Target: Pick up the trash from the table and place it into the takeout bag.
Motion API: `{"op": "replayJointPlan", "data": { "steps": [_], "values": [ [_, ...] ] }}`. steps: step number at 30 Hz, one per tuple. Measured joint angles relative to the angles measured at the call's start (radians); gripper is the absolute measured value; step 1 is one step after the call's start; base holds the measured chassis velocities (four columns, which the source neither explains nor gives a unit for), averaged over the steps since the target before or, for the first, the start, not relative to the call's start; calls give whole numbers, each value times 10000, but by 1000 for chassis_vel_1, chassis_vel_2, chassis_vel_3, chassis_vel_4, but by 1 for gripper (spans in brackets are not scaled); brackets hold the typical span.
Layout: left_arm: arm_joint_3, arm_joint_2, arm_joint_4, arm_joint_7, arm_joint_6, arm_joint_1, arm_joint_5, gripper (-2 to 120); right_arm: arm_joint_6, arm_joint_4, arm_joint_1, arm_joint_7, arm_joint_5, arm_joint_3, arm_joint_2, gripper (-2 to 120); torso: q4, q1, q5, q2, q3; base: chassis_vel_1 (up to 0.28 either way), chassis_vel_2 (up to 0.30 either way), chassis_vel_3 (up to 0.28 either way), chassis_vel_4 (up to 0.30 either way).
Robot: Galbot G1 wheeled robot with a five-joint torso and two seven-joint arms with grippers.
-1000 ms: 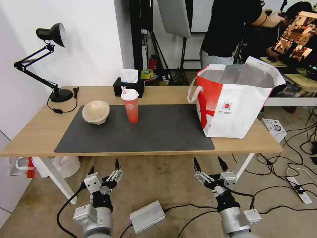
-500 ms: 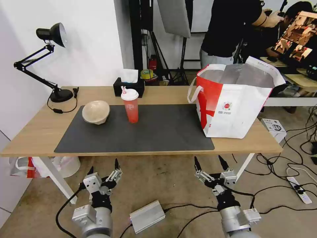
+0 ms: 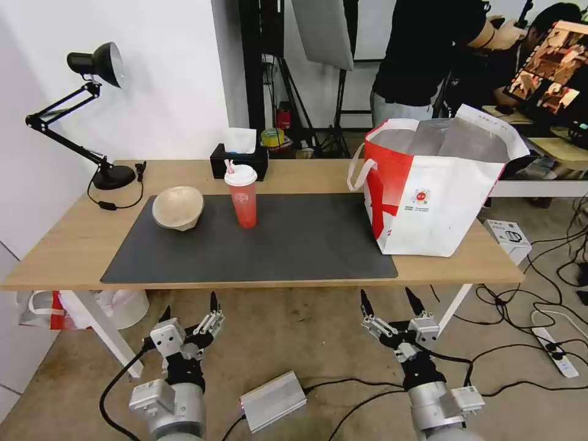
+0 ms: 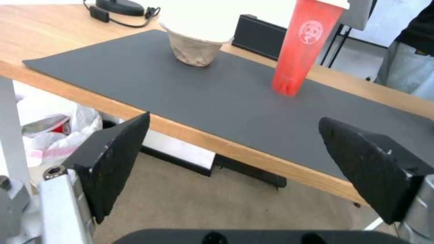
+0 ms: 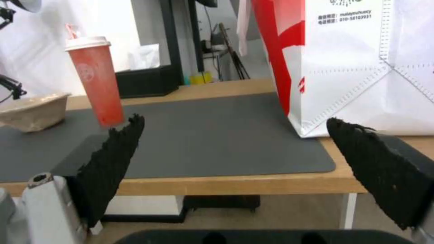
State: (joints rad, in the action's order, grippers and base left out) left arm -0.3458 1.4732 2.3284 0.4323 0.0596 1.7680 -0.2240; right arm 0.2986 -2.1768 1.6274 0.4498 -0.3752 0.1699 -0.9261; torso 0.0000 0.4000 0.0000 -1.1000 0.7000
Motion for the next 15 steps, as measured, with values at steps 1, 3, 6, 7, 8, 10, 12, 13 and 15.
{"op": "replayJointPlan", "data": {
  "steps": [1, 3, 6, 7, 8, 10, 12, 13, 15],
  "values": [
    [0, -1, 0, 0, -16, 14, 0, 100, 0, 0, 0, -1, 0, 0, 0, 100, 0, 0, 0, 0, 0, 0, 0, 0, 0],
    [0, -1, 0, 0, -21, 19, 0, 100, 0, -1, 0, 0, -1, 0, 0, 100, 0, 0, 0, 0, 0, 0, 0, 0, 0],
    [9, 1, 0, 0, -30, 27, 3, 100, 0, -2, 0, -1, -3, 0, 0, 100, 0, 0, 0, 0, 0, 0, 0, 0, 0],
    [9, 1, 0, 0, -30, 27, 3, 100, 0, -2, 0, -1, -3, 0, 0, 100, 0, 0, 0, 0, 0, 0, 0, 0, 0],
    [12, 1, 0, -1, -31, 30, 5, 100, 47, -1, -3, -25, 34, 3, 0, 100, 0, 0, 0, 0, 0, 0, 0, 0, 0],
    [14, -2, 2, -2, -31, 32, 7, 100, 285, -4, -40, -173, 304, 43, 4, 100, 1, 0, 0, 0, 0, 0, 0, 0, 0],
    [13, -13, 4, -3, -31, 35, 7, 100, 376, 0, -33, -254, 541, 73, 5, 100, -1, 0, 3, 1, 0, 0, 0, 0, 0],
    [13, -13, 4, -3, -31, 35, 7, 100, 376, 0, -33, -254, 541, 73, 5, 100, -1, 0, 3, 1, 0, 0, 0, 0, 0],
    [15, -15, 6, -4, -32, 35, 9, 100, 714, 14, -59, -496, 1085, 184, 5, 100, 0, 0, -1, 0, 0, 0, 0, 0, 0]
  ]
}}
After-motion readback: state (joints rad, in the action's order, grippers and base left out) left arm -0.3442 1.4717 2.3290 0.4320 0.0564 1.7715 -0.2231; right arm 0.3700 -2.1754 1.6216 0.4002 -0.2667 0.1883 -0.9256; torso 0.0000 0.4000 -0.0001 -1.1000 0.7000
